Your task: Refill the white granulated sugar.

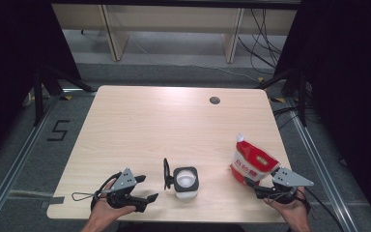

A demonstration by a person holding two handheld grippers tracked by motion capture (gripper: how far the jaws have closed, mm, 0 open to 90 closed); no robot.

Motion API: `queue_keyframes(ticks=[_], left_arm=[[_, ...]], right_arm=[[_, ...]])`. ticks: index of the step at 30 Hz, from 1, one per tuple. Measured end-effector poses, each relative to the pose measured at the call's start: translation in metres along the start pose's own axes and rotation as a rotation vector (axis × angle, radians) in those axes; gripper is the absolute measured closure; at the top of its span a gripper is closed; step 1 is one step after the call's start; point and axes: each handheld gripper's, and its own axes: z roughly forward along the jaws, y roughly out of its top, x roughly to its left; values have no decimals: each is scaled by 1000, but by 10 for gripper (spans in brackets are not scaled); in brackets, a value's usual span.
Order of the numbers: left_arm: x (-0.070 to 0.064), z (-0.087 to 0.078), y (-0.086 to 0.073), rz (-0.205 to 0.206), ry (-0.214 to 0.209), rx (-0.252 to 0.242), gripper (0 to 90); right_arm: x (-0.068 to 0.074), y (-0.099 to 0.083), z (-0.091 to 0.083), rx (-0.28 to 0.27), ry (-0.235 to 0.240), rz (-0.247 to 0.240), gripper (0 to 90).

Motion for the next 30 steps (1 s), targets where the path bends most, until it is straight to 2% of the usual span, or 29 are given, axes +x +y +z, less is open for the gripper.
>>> queue_keyframes(ticks=[2,3,4,5,6,7,8,9,10,11,13,14,15,16,17,18,20,22,23,24,25,26,27,28,29,30], left_arm=[[-1,1,0,-13,-11,-25,211],[0,0,0,-4,-7,-10,211],[0,0,0,-4,-7,-10,212],[-1,1,0,-14,-6,-12,212],[1,0,0,4,-1,4,211],[-1,0,0,-13,-1,-1,212],[-1,1,0,-28,-9,-16,212],[0,0,0,-20,-5,-8,211],[0,0,0,-20,-5,-8,211],[-1,1,0,-31,-1,-10,212],[-1,1,-1,-33,-3,-18,211],[0,0,0,-28,-2,-11,211],[0,0,0,-21,-2,-10,211],[1,-1,0,-16,3,-5,211],[-1,0,0,-33,-3,-20,211],[0,0,0,-31,-3,-19,212],[0,-1,0,-21,-4,-10,211],[0,0,1,-22,-4,-24,211],[0,0,0,-28,-3,-27,211],[1,0,1,-24,-8,-23,212],[0,0,1,-39,-7,-32,211],[2,0,2,-15,-14,-27,211],[0,-2,3,-48,-2,-30,211],[1,-3,4,-33,5,-22,211],[1,-3,4,-33,5,-22,211],[1,-3,5,-34,-3,-37,211]], right_arm=[[4,0,-7,9,-29,66,303],[6,0,-13,2,-51,83,302],[6,0,-13,2,-51,83,302],[8,-1,-16,26,-61,102,292],[9,-1,-19,27,-67,111,285],[12,-1,-22,40,-76,147,284],[13,-1,-26,39,-86,131,284],[16,0,-28,55,-98,153,282],[14,0,-29,45,-106,116,281],[17,0,-31,57,-104,134,279],[18,0,-31,60,-107,120,279],[22,0,-34,84,-126,150,276],[24,0,-35,97,-129,153,273],[21,0,-35,81,-127,92,273],[26,0,-36,110,-131,137,273],[26,-1,-36,102,-147,103,272],[30,0,-38,123,-134,122,271],[31,0,-38,117,-144,97,270],[34,0,-40,125,-161,117,269],[37,-1,-41,138,-155,139,265],[34,-2,-41,129,-163,78,265],[39,-2,-43,156,-153,134,264],[38,-3,-44,155,-171,90,263],[41,-3,-45,167,-167,126,263],[41,-3,-45,167,-167,126,263],[40,-4,-46,161,-179,96,262]])
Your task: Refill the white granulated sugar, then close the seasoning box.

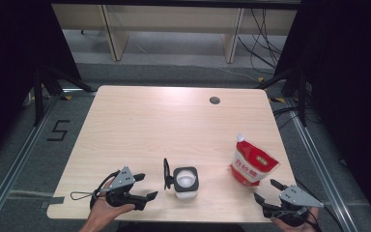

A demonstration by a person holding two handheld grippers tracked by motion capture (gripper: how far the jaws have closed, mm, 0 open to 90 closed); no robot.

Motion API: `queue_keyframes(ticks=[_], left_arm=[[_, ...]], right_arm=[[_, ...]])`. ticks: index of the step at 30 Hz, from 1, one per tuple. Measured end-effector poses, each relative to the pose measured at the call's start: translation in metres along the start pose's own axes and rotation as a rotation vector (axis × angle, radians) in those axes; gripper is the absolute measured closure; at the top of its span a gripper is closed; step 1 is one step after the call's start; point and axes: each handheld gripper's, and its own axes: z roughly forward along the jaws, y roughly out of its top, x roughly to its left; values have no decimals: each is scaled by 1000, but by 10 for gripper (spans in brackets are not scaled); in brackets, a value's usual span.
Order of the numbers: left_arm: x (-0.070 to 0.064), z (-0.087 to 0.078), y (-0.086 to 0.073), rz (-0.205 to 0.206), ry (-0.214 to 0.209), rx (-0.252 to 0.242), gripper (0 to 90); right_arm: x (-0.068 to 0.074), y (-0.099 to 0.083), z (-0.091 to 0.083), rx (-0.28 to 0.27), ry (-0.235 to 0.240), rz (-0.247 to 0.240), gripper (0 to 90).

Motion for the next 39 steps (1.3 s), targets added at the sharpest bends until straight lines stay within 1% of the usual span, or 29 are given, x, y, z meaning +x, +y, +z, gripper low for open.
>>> queue_keyframes(ticks=[2,5,6,7,8,9,10,11,12,13,14,16,17,18,20,21,22,24,26,27,28,29,30,31,32,33,35,36,39], left_arm=[[-1,-2,3,-4,-2,-13,211],[-2,-3,6,-6,-1,-25,211],[0,-4,7,12,6,-12,211],[-1,-4,7,-3,1,-21,211],[-2,-4,8,-14,5,-28,211],[-1,-5,8,-6,6,-26,211],[-1,-5,8,-18,8,-27,211],[-1,-5,9,-22,3,-35,211],[0,-6,9,-3,9,-26,211],[0,-6,10,-5,7,-30,211],[0,-7,10,6,6,-26,211],[-1,-7,11,2,8,-26,211],[-2,-8,12,-4,9,-28,211],[-3,-7,12,-23,9,-29,213],[-3,-7,13,-25,10,-32,217],[-2,-7,13,-19,7,-34,221],[-2,-8,15,2,15,-24,224],[-3,-8,15,-21,13,-30,241],[-3,-9,18,2,6,-27,270],[-4,-9,19,-3,1,-42,285],[-4,-10,20,-6,1,-29,321],[-5,-10,21,-2,-8,-44,409],[-5,-10,21,-2,-8,-44,446],[-6,-11,22,27,-6,-56,512],[-6,-11,22,27,-6,-56,561],[-6,-12,22,54,0,-57,561],[-6,-14,24,54,14,-85,705],[-6,-14,25,54,13,-92,769],[-9,-19,32,71,23,-113,864]], right_arm=[[4,-3,-3,33,13,32,257],[4,-6,-4,17,6,2,254],[4,-6,-4,17,6,2,254],[6,-6,-5,36,15,24,254],[6,-7,-5,18,14,10,251],[8,-8,-5,19,16,27,249],[8,-8,-6,31,20,12,247],[9,-8,-6,34,26,24,246],[11,-8,-6,44,37,37,245],[11,-9,-5,40,41,22,241],[12,-9,-5,40,58,31,239],[13,-9,-5,48,45,28,239],[13,-8,-5,38,45,13,239],[15,-8,-5,47,42,29,238],[15,-8,-4,39,50,1,233],[16,-8,-4,47,56,7,230],[16,-8,-3,47,66,-9,229],[17,-8,-3,48,63,-15,231],[18,-7,-2,45,67,-18,231],[18,-7,-1,47,68,-20,231],[18,-7,-1,54,74,-10,232],[18,-7,-1,44,59,-16,232],[18,-7,-1,44,59,-16,232],[19,-6,-3,41,59,-18,237],[19,-6,-3,41,59,-18,237],[19,-5,-3,41,64,-25,237],[20,-5,-3,32,60,-30,239],[22,-5,-2,47,78,-12,240],[20,-5,-2,38,61,-35,240]])
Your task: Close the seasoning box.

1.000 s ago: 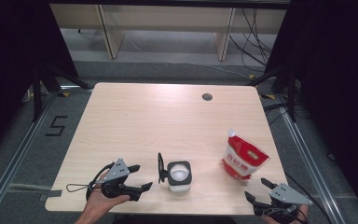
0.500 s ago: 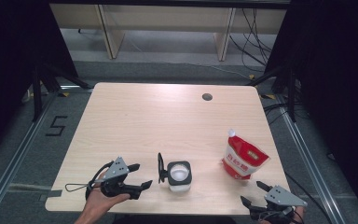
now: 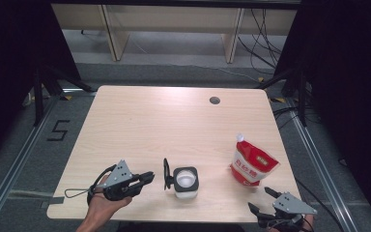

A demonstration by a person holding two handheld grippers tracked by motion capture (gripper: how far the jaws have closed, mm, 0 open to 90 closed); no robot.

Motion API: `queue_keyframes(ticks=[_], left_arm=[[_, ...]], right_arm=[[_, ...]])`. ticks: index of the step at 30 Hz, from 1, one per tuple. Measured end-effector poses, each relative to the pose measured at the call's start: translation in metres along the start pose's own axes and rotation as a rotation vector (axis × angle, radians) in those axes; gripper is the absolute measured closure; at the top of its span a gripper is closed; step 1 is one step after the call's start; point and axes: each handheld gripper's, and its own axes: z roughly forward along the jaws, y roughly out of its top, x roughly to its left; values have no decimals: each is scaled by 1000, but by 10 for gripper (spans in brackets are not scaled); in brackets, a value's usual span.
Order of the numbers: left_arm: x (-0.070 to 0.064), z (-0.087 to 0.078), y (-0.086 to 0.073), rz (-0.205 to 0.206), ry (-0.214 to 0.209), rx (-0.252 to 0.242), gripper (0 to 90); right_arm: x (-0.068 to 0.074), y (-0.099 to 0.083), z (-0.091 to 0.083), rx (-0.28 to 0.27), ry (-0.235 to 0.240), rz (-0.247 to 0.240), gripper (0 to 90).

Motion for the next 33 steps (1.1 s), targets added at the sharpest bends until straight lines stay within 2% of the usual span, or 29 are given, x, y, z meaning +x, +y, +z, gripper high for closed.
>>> queue_keyframes(ticks=[4,8,16,20,25,27,33], left_arm=[[-4,-2,11,27,-11,-5,893],[-7,-1,18,28,-17,-6,893],[-16,2,32,62,-48,-26,894],[-19,3,38,81,-38,-16,894],[-18,3,43,88,-45,-21,893],[-18,5,44,102,-48,-22,893],[-18,8,48,104,-39,-11,893]], right_arm=[[-1,0,1,5,5,-1,240],[0,0,1,6,5,5,241],[0,-1,2,9,13,4,241],[0,-1,2,10,13,5,240],[1,-1,2,14,14,9,241],[1,-1,2,15,15,11,241],[1,-1,2,9,14,5,241]])
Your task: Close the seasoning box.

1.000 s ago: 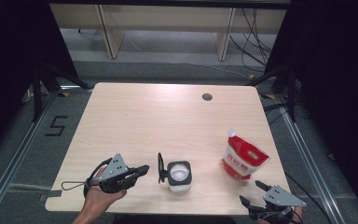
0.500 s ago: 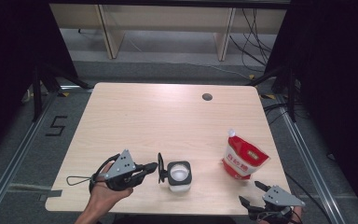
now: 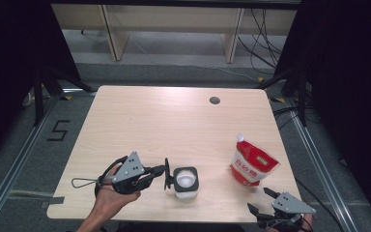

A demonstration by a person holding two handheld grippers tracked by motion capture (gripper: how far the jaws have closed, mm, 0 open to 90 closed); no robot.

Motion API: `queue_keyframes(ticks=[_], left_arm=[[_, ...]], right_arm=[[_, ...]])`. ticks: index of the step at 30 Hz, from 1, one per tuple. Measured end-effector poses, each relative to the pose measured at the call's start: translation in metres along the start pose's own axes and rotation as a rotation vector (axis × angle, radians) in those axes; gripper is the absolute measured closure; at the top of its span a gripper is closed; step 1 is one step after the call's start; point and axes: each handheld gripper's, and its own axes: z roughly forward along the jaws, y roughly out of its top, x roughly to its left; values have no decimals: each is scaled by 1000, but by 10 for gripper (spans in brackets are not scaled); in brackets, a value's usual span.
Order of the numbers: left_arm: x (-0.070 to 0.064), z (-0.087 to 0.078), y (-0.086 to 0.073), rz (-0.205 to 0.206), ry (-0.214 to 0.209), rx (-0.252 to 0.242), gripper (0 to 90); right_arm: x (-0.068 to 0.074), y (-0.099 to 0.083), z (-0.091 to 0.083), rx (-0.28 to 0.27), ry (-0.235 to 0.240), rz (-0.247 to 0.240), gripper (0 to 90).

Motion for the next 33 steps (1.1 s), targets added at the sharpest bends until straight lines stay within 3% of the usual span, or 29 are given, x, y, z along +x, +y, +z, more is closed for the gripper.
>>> queue_keyframes(ticks=[4,15,23,29,31,33], left_arm=[[-2,6,3,8,-17,-2,893],[-9,34,4,23,-55,52,893],[-14,48,3,6,-76,72,893],[-15,62,2,56,-87,84,893],[-18,66,0,27,-100,99,893],[-19,68,-1,30,-98,113,893]], right_arm=[[0,0,0,1,-5,-5,241],[0,0,0,1,7,5,242],[0,0,0,4,2,-5,242],[0,0,0,4,2,-8,242],[0,0,0,4,2,-8,242],[0,0,0,3,0,-11,242]])
